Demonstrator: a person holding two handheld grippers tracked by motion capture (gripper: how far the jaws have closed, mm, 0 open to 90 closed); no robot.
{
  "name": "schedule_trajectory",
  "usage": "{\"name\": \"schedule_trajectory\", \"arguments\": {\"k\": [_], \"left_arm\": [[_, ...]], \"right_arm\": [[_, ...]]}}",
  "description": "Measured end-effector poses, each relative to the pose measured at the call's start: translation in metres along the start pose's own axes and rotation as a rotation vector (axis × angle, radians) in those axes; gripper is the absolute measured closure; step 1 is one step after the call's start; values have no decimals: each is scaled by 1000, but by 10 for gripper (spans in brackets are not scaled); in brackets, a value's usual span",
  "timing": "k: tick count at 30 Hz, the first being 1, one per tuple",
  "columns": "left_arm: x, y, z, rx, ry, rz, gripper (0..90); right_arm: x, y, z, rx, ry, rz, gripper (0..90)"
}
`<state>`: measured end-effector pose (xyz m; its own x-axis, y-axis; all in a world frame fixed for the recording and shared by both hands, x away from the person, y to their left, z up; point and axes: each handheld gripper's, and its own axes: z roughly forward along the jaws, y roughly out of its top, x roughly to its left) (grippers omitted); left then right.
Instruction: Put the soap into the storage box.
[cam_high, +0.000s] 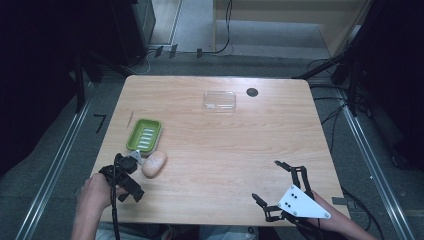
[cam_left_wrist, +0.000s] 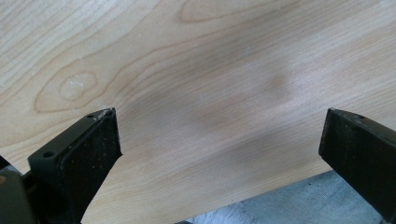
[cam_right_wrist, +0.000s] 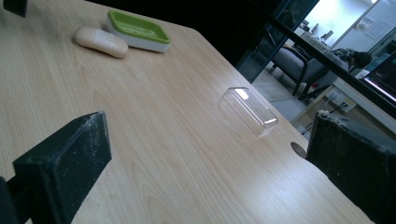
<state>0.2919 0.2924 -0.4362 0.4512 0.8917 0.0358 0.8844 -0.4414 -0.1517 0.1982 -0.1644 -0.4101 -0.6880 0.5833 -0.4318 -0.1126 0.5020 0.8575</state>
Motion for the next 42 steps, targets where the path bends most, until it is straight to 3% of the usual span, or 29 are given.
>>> {"name": "schedule_trajectory", "arguments": {"k": [4, 13, 34, 42], "left_arm": [[1, 4, -5, -30, 3, 3, 0], [1, 14, -8, -32, -3, 20, 0], [9, 37, -16, -48, -28, -12, 0], [4, 53, -18, -66, -32, 14, 0]], "right_arm": [[0, 0, 0, 0, 0, 1, 0], [0, 0, 1, -1, 1, -2, 0], [0, 0, 1, -3, 1, 1, 0], [-1, 0, 0, -6, 0, 6, 0]]}}
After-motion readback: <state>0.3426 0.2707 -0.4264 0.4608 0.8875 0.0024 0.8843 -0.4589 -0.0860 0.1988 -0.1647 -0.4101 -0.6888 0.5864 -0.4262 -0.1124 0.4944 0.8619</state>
